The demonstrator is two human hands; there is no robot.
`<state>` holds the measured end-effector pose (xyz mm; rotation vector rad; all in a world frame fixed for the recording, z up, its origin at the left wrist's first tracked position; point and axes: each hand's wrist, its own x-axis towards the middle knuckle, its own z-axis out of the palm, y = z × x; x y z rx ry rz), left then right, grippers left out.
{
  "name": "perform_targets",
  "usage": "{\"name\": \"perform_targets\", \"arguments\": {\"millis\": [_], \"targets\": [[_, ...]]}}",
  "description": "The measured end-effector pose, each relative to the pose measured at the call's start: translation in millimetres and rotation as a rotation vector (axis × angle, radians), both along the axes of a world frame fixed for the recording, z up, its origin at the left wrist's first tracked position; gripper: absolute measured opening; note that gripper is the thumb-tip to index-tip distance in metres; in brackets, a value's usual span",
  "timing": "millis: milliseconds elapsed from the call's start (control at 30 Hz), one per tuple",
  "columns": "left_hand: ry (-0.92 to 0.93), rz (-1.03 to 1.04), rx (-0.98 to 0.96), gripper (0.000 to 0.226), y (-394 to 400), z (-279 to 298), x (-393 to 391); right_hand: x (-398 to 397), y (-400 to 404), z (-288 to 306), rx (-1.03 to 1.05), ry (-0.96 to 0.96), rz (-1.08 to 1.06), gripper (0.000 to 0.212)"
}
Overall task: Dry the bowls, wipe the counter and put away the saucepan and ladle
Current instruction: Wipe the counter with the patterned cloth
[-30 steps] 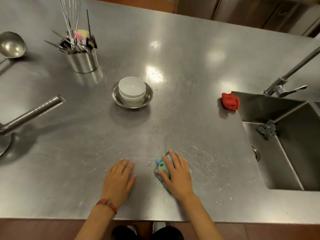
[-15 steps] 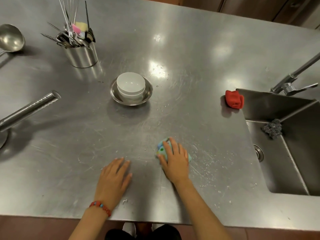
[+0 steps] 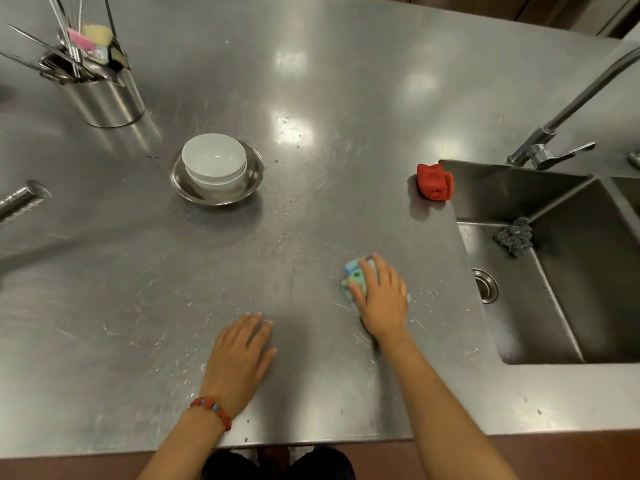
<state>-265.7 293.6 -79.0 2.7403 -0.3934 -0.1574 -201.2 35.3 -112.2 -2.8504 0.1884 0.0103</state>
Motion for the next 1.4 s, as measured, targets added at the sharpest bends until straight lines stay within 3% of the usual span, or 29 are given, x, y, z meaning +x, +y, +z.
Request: {"name": "perform_targets", "arguments": {"millis": [167,367,500,700,867,1067,1167,1400], "targets": [[0.017,-0.01,0.044,0.072,-15.6,-1.1,-8.8,16.7,4.4,3.5,-0.032,-0.012,-0.031,0.047],[0.088,-0.044,0.068,0.072,-33.3,-7.0,-12.3,-95.4,22.2,-8.2,-0.041,-0.078,0.206,0.044],[0.091,-0.081,0.12,0.071,-45.6,-11.5,-13.0,-100.5,-12.6,-15.2,-0.101,-0.054,0.337,0.044],[0.21,-0.133,0.224,0.077,-66.6,-17.4,-18.3,-10.9,-81.4,0.6,-0.028,0.02,-0.035,0.047],[0.235,-0.129,0.286,0.078,-70.8,-20.9,-20.2,-11.8,-66.5,2.0,-0.069,0.03,-0.11,0.048],[0.254,-0.127,0.282,0.078,-72.7,-16.8,-20.7,-116.0,-21.4,-5.9,-0.071,-0.006,0.169,0.045],[0.244,-0.116,0.3,0.077,-73.6,-15.5,-21.0,-107.3,-46.4,-9.2,-0.101,-0.003,0.297,0.046],[0.25,-0.121,0.326,0.076,-75.3,-15.9,-22.4,-19.8,-137.3,3.0,-0.08,0.036,-0.151,0.047]]}}
